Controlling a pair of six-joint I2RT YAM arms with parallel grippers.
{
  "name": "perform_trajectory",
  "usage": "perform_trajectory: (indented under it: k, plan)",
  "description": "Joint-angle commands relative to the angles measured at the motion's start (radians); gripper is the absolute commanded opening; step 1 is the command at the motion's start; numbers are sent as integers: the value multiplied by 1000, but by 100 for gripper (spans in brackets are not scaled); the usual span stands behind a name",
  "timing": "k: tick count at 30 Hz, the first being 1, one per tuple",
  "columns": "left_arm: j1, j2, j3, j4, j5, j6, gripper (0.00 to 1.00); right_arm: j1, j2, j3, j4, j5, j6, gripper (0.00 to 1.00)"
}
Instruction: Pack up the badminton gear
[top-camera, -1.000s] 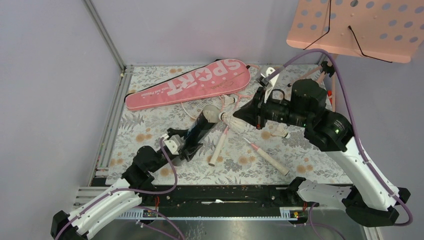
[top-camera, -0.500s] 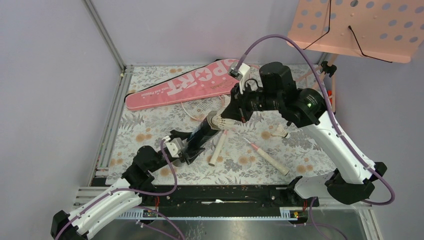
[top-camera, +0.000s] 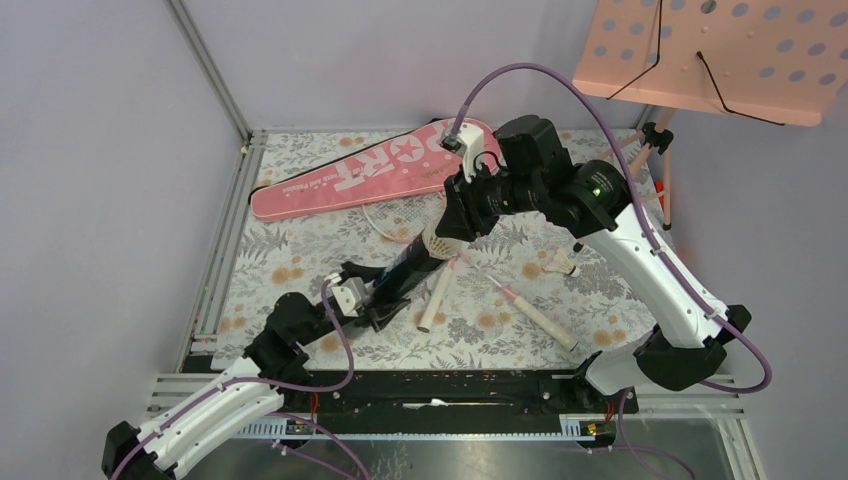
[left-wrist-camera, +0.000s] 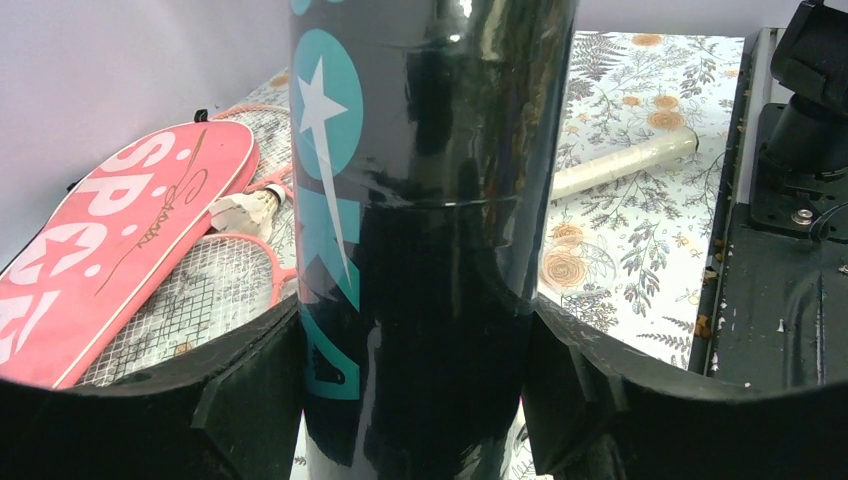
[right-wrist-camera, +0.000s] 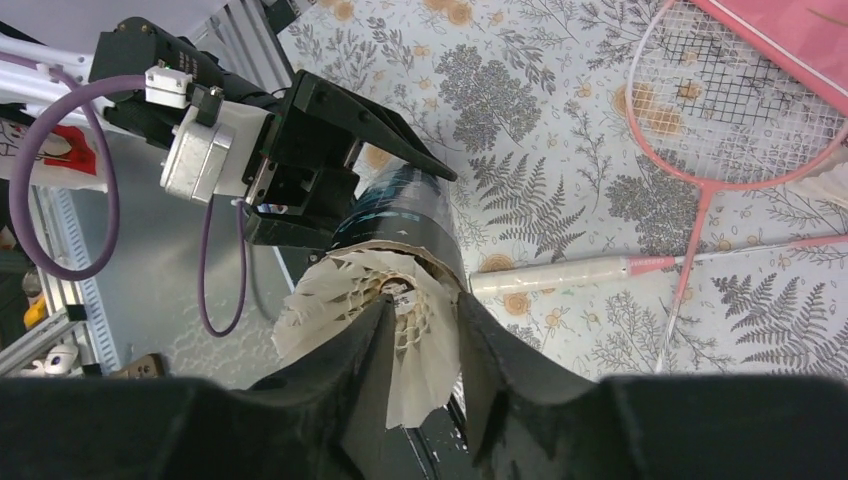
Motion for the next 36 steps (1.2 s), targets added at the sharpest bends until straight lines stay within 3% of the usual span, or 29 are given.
perform_trajectory:
  k: [1,8,10,20,24,27,28,36]
  plan:
    - [1,-17,5,117,42,4,26,11,4,19,-7,60,-32,39]
    - [0,-31,-4,131,37,1,25,39,-4,5,-7,125,-82,48]
    - [0,-33,-4,130,28,-1,25,40,-10,11,-5,130,-88,55]
    - [-1,-34,-1,128,29,-7,24,40,-94,-42,62,151,-103,65]
    - [0,-34,-1,129,28,-7,24,43,-83,-72,16,135,-137,70]
    - [0,-26,1,132,26,-7,24,60,-59,-82,-22,143,-165,97]
    - [0,-23,2,131,24,-8,24,66,-52,-87,-23,147,-171,99]
    - [0,-32,1,129,24,-7,24,91,23,-87,34,175,-166,100]
